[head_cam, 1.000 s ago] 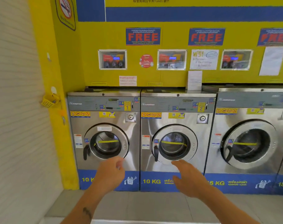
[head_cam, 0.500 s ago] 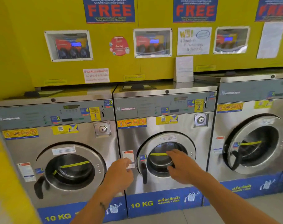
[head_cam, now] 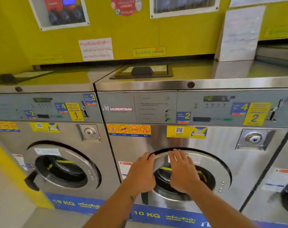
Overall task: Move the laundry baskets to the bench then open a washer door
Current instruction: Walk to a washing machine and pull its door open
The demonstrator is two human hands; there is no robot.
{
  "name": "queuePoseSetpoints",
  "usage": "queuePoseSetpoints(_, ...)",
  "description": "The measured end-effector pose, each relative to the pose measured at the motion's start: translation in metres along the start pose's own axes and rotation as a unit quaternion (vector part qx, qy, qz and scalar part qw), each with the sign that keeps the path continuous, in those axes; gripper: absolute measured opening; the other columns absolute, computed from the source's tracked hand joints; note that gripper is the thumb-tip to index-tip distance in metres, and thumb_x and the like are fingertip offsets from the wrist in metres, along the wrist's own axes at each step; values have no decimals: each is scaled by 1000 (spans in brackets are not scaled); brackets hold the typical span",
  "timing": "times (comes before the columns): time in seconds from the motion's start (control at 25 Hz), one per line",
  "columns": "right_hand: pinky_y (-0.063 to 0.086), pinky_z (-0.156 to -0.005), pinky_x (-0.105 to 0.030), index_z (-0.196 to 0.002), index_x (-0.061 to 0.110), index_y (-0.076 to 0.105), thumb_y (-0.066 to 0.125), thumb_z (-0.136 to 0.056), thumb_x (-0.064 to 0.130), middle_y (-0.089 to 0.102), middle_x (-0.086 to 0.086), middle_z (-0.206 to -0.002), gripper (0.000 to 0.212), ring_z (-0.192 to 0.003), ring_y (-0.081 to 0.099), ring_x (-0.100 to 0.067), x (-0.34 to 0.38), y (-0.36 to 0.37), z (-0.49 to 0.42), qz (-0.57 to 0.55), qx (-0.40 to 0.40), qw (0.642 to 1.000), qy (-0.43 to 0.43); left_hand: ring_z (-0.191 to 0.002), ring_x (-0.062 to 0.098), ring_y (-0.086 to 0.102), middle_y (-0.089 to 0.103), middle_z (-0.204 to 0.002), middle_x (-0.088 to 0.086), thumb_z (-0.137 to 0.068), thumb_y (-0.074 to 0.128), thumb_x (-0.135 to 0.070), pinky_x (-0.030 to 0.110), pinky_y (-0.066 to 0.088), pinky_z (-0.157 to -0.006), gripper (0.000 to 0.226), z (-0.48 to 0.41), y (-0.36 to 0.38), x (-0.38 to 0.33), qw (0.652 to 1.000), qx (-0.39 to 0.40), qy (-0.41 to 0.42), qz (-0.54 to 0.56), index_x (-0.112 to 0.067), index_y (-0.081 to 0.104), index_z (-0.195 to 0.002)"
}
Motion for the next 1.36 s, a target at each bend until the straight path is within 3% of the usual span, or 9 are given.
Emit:
queuePoseSetpoints(0.12, 19, -118, -45, -154, 15, 7, 67, -77, 27, 4, -8, -163, 98, -150, 4, -32, -3, 12, -5, -23, -4, 1000, -1, -138, 27, 33, 22, -156, 1, -80, 62, -13, 40, 36, -112, 83, -25, 26, 10, 1000, 12, 7, -18, -19, 20, -151)
queuePoseSetpoints(0.32, 37, -110, -46, -152, 13, 10, 70, -75, 31, 8, -9, -160, 100, -147, 9, -33, -5, 2, -1, 1, 6, 1000, -23, -136, 24, 37, 21, -153, -4, -75, 66, -6, 34, 39, -110, 79, -28, 52, 19, 999, 4, 35, 38, -28, 33, -143)
queuePoseSetpoints(0.52, 44, -105, -44, -149, 14, 21, 74, -70, 24, 18, -6, -157, 96, -145, 16, -31, 6, -7, 20, -27, 17, 1000, 2, -114, 23, 54, 32, -143, -5, -79, 66, -9, 28, 48, -87, 74, -14, 46, 30, 994, 25, 42, 101, -28, 30, -141)
queuePoseSetpoints(0.76, 30, -116, -41, -152, 18, 22, 63, -74, 4, 12, 4, -162, 89, -149, 9, -20, 4, -3, 94, -156, 26, 986, 58, -128, 17, 44, 38, -140, -10, -85, 59, -9, 31, 39, -108, 67, 56, 53, 14, 982, 45, 119, 136, -27, 34, -144)
queuePoseSetpoints(0.88, 29, -116, -34, -149, 20, 30, 55, -80, 3, 30, 3, -156, 75, -145, 25, -22, -2, 0, 152, -227, -42, 964, 129, -120, 14, 51, 43, -132, -12, -88, 51, -8, 35, 44, -106, 59, 89, 63, -13, 966, 68, 192, 160, -27, 41, -143)
queuePoseSetpoints(1.0, 32, -110, -32, -145, 15, 35, 51, -84, 4, 39, -1, -146, 65, -135, 37, -24, -9, 8, 215, -256, -73, 938, 220, -120, 16, 46, 46, -135, -8, -85, 48, -7, 34, 42, -105, 57, 107, 72, -55, 939, 51, 332, 76, -24, 48, -140)
queuePoseSetpoints(1.16, 23, -115, -33, -153, 11, 13, 45, -92, 7, 24, -8, -157, 70, -144, 24, -26, -25, 25, 275, -287, 0, 913, 291, -144, 24, 30, 27, -159, 2, -69, 69, -11, 42, 36, -112, 71, 113, 79, -119, 871, -9, 476, -120, -26, 53, -136)
queuePoseSetpoints(1.24, 22, -114, -32, -154, 10, 5, 47, -92, 9, 22, -10, -159, 76, -145, 22, -26, -35, 33, 301, -313, 14, 895, 318, -145, 27, 30, 30, -158, 4, -65, 73, -9, 48, 34, -113, 79, 117, 83, -154, 841, 4, 514, -169, -26, 51, -139)
queuePoseSetpoints(1.36, 33, -110, -39, -153, 11, -8, 58, -85, 21, 28, -12, -154, 96, -138, 34, -30, -48, 55, 330, -327, 7, 879, 348, -151, 24, 9, 17, -163, 1, -77, 63, -9, 47, 11, -121, 82, 117, 91, -198, 827, 29, 529, -188, -26, 32, -150)
Point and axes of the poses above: each hand's wrist, its own z-axis away from the middle knuckle, its own y-axis out of the palm, x = y × z, the point moved 5 cm from there along -z, towards the middle knuckle
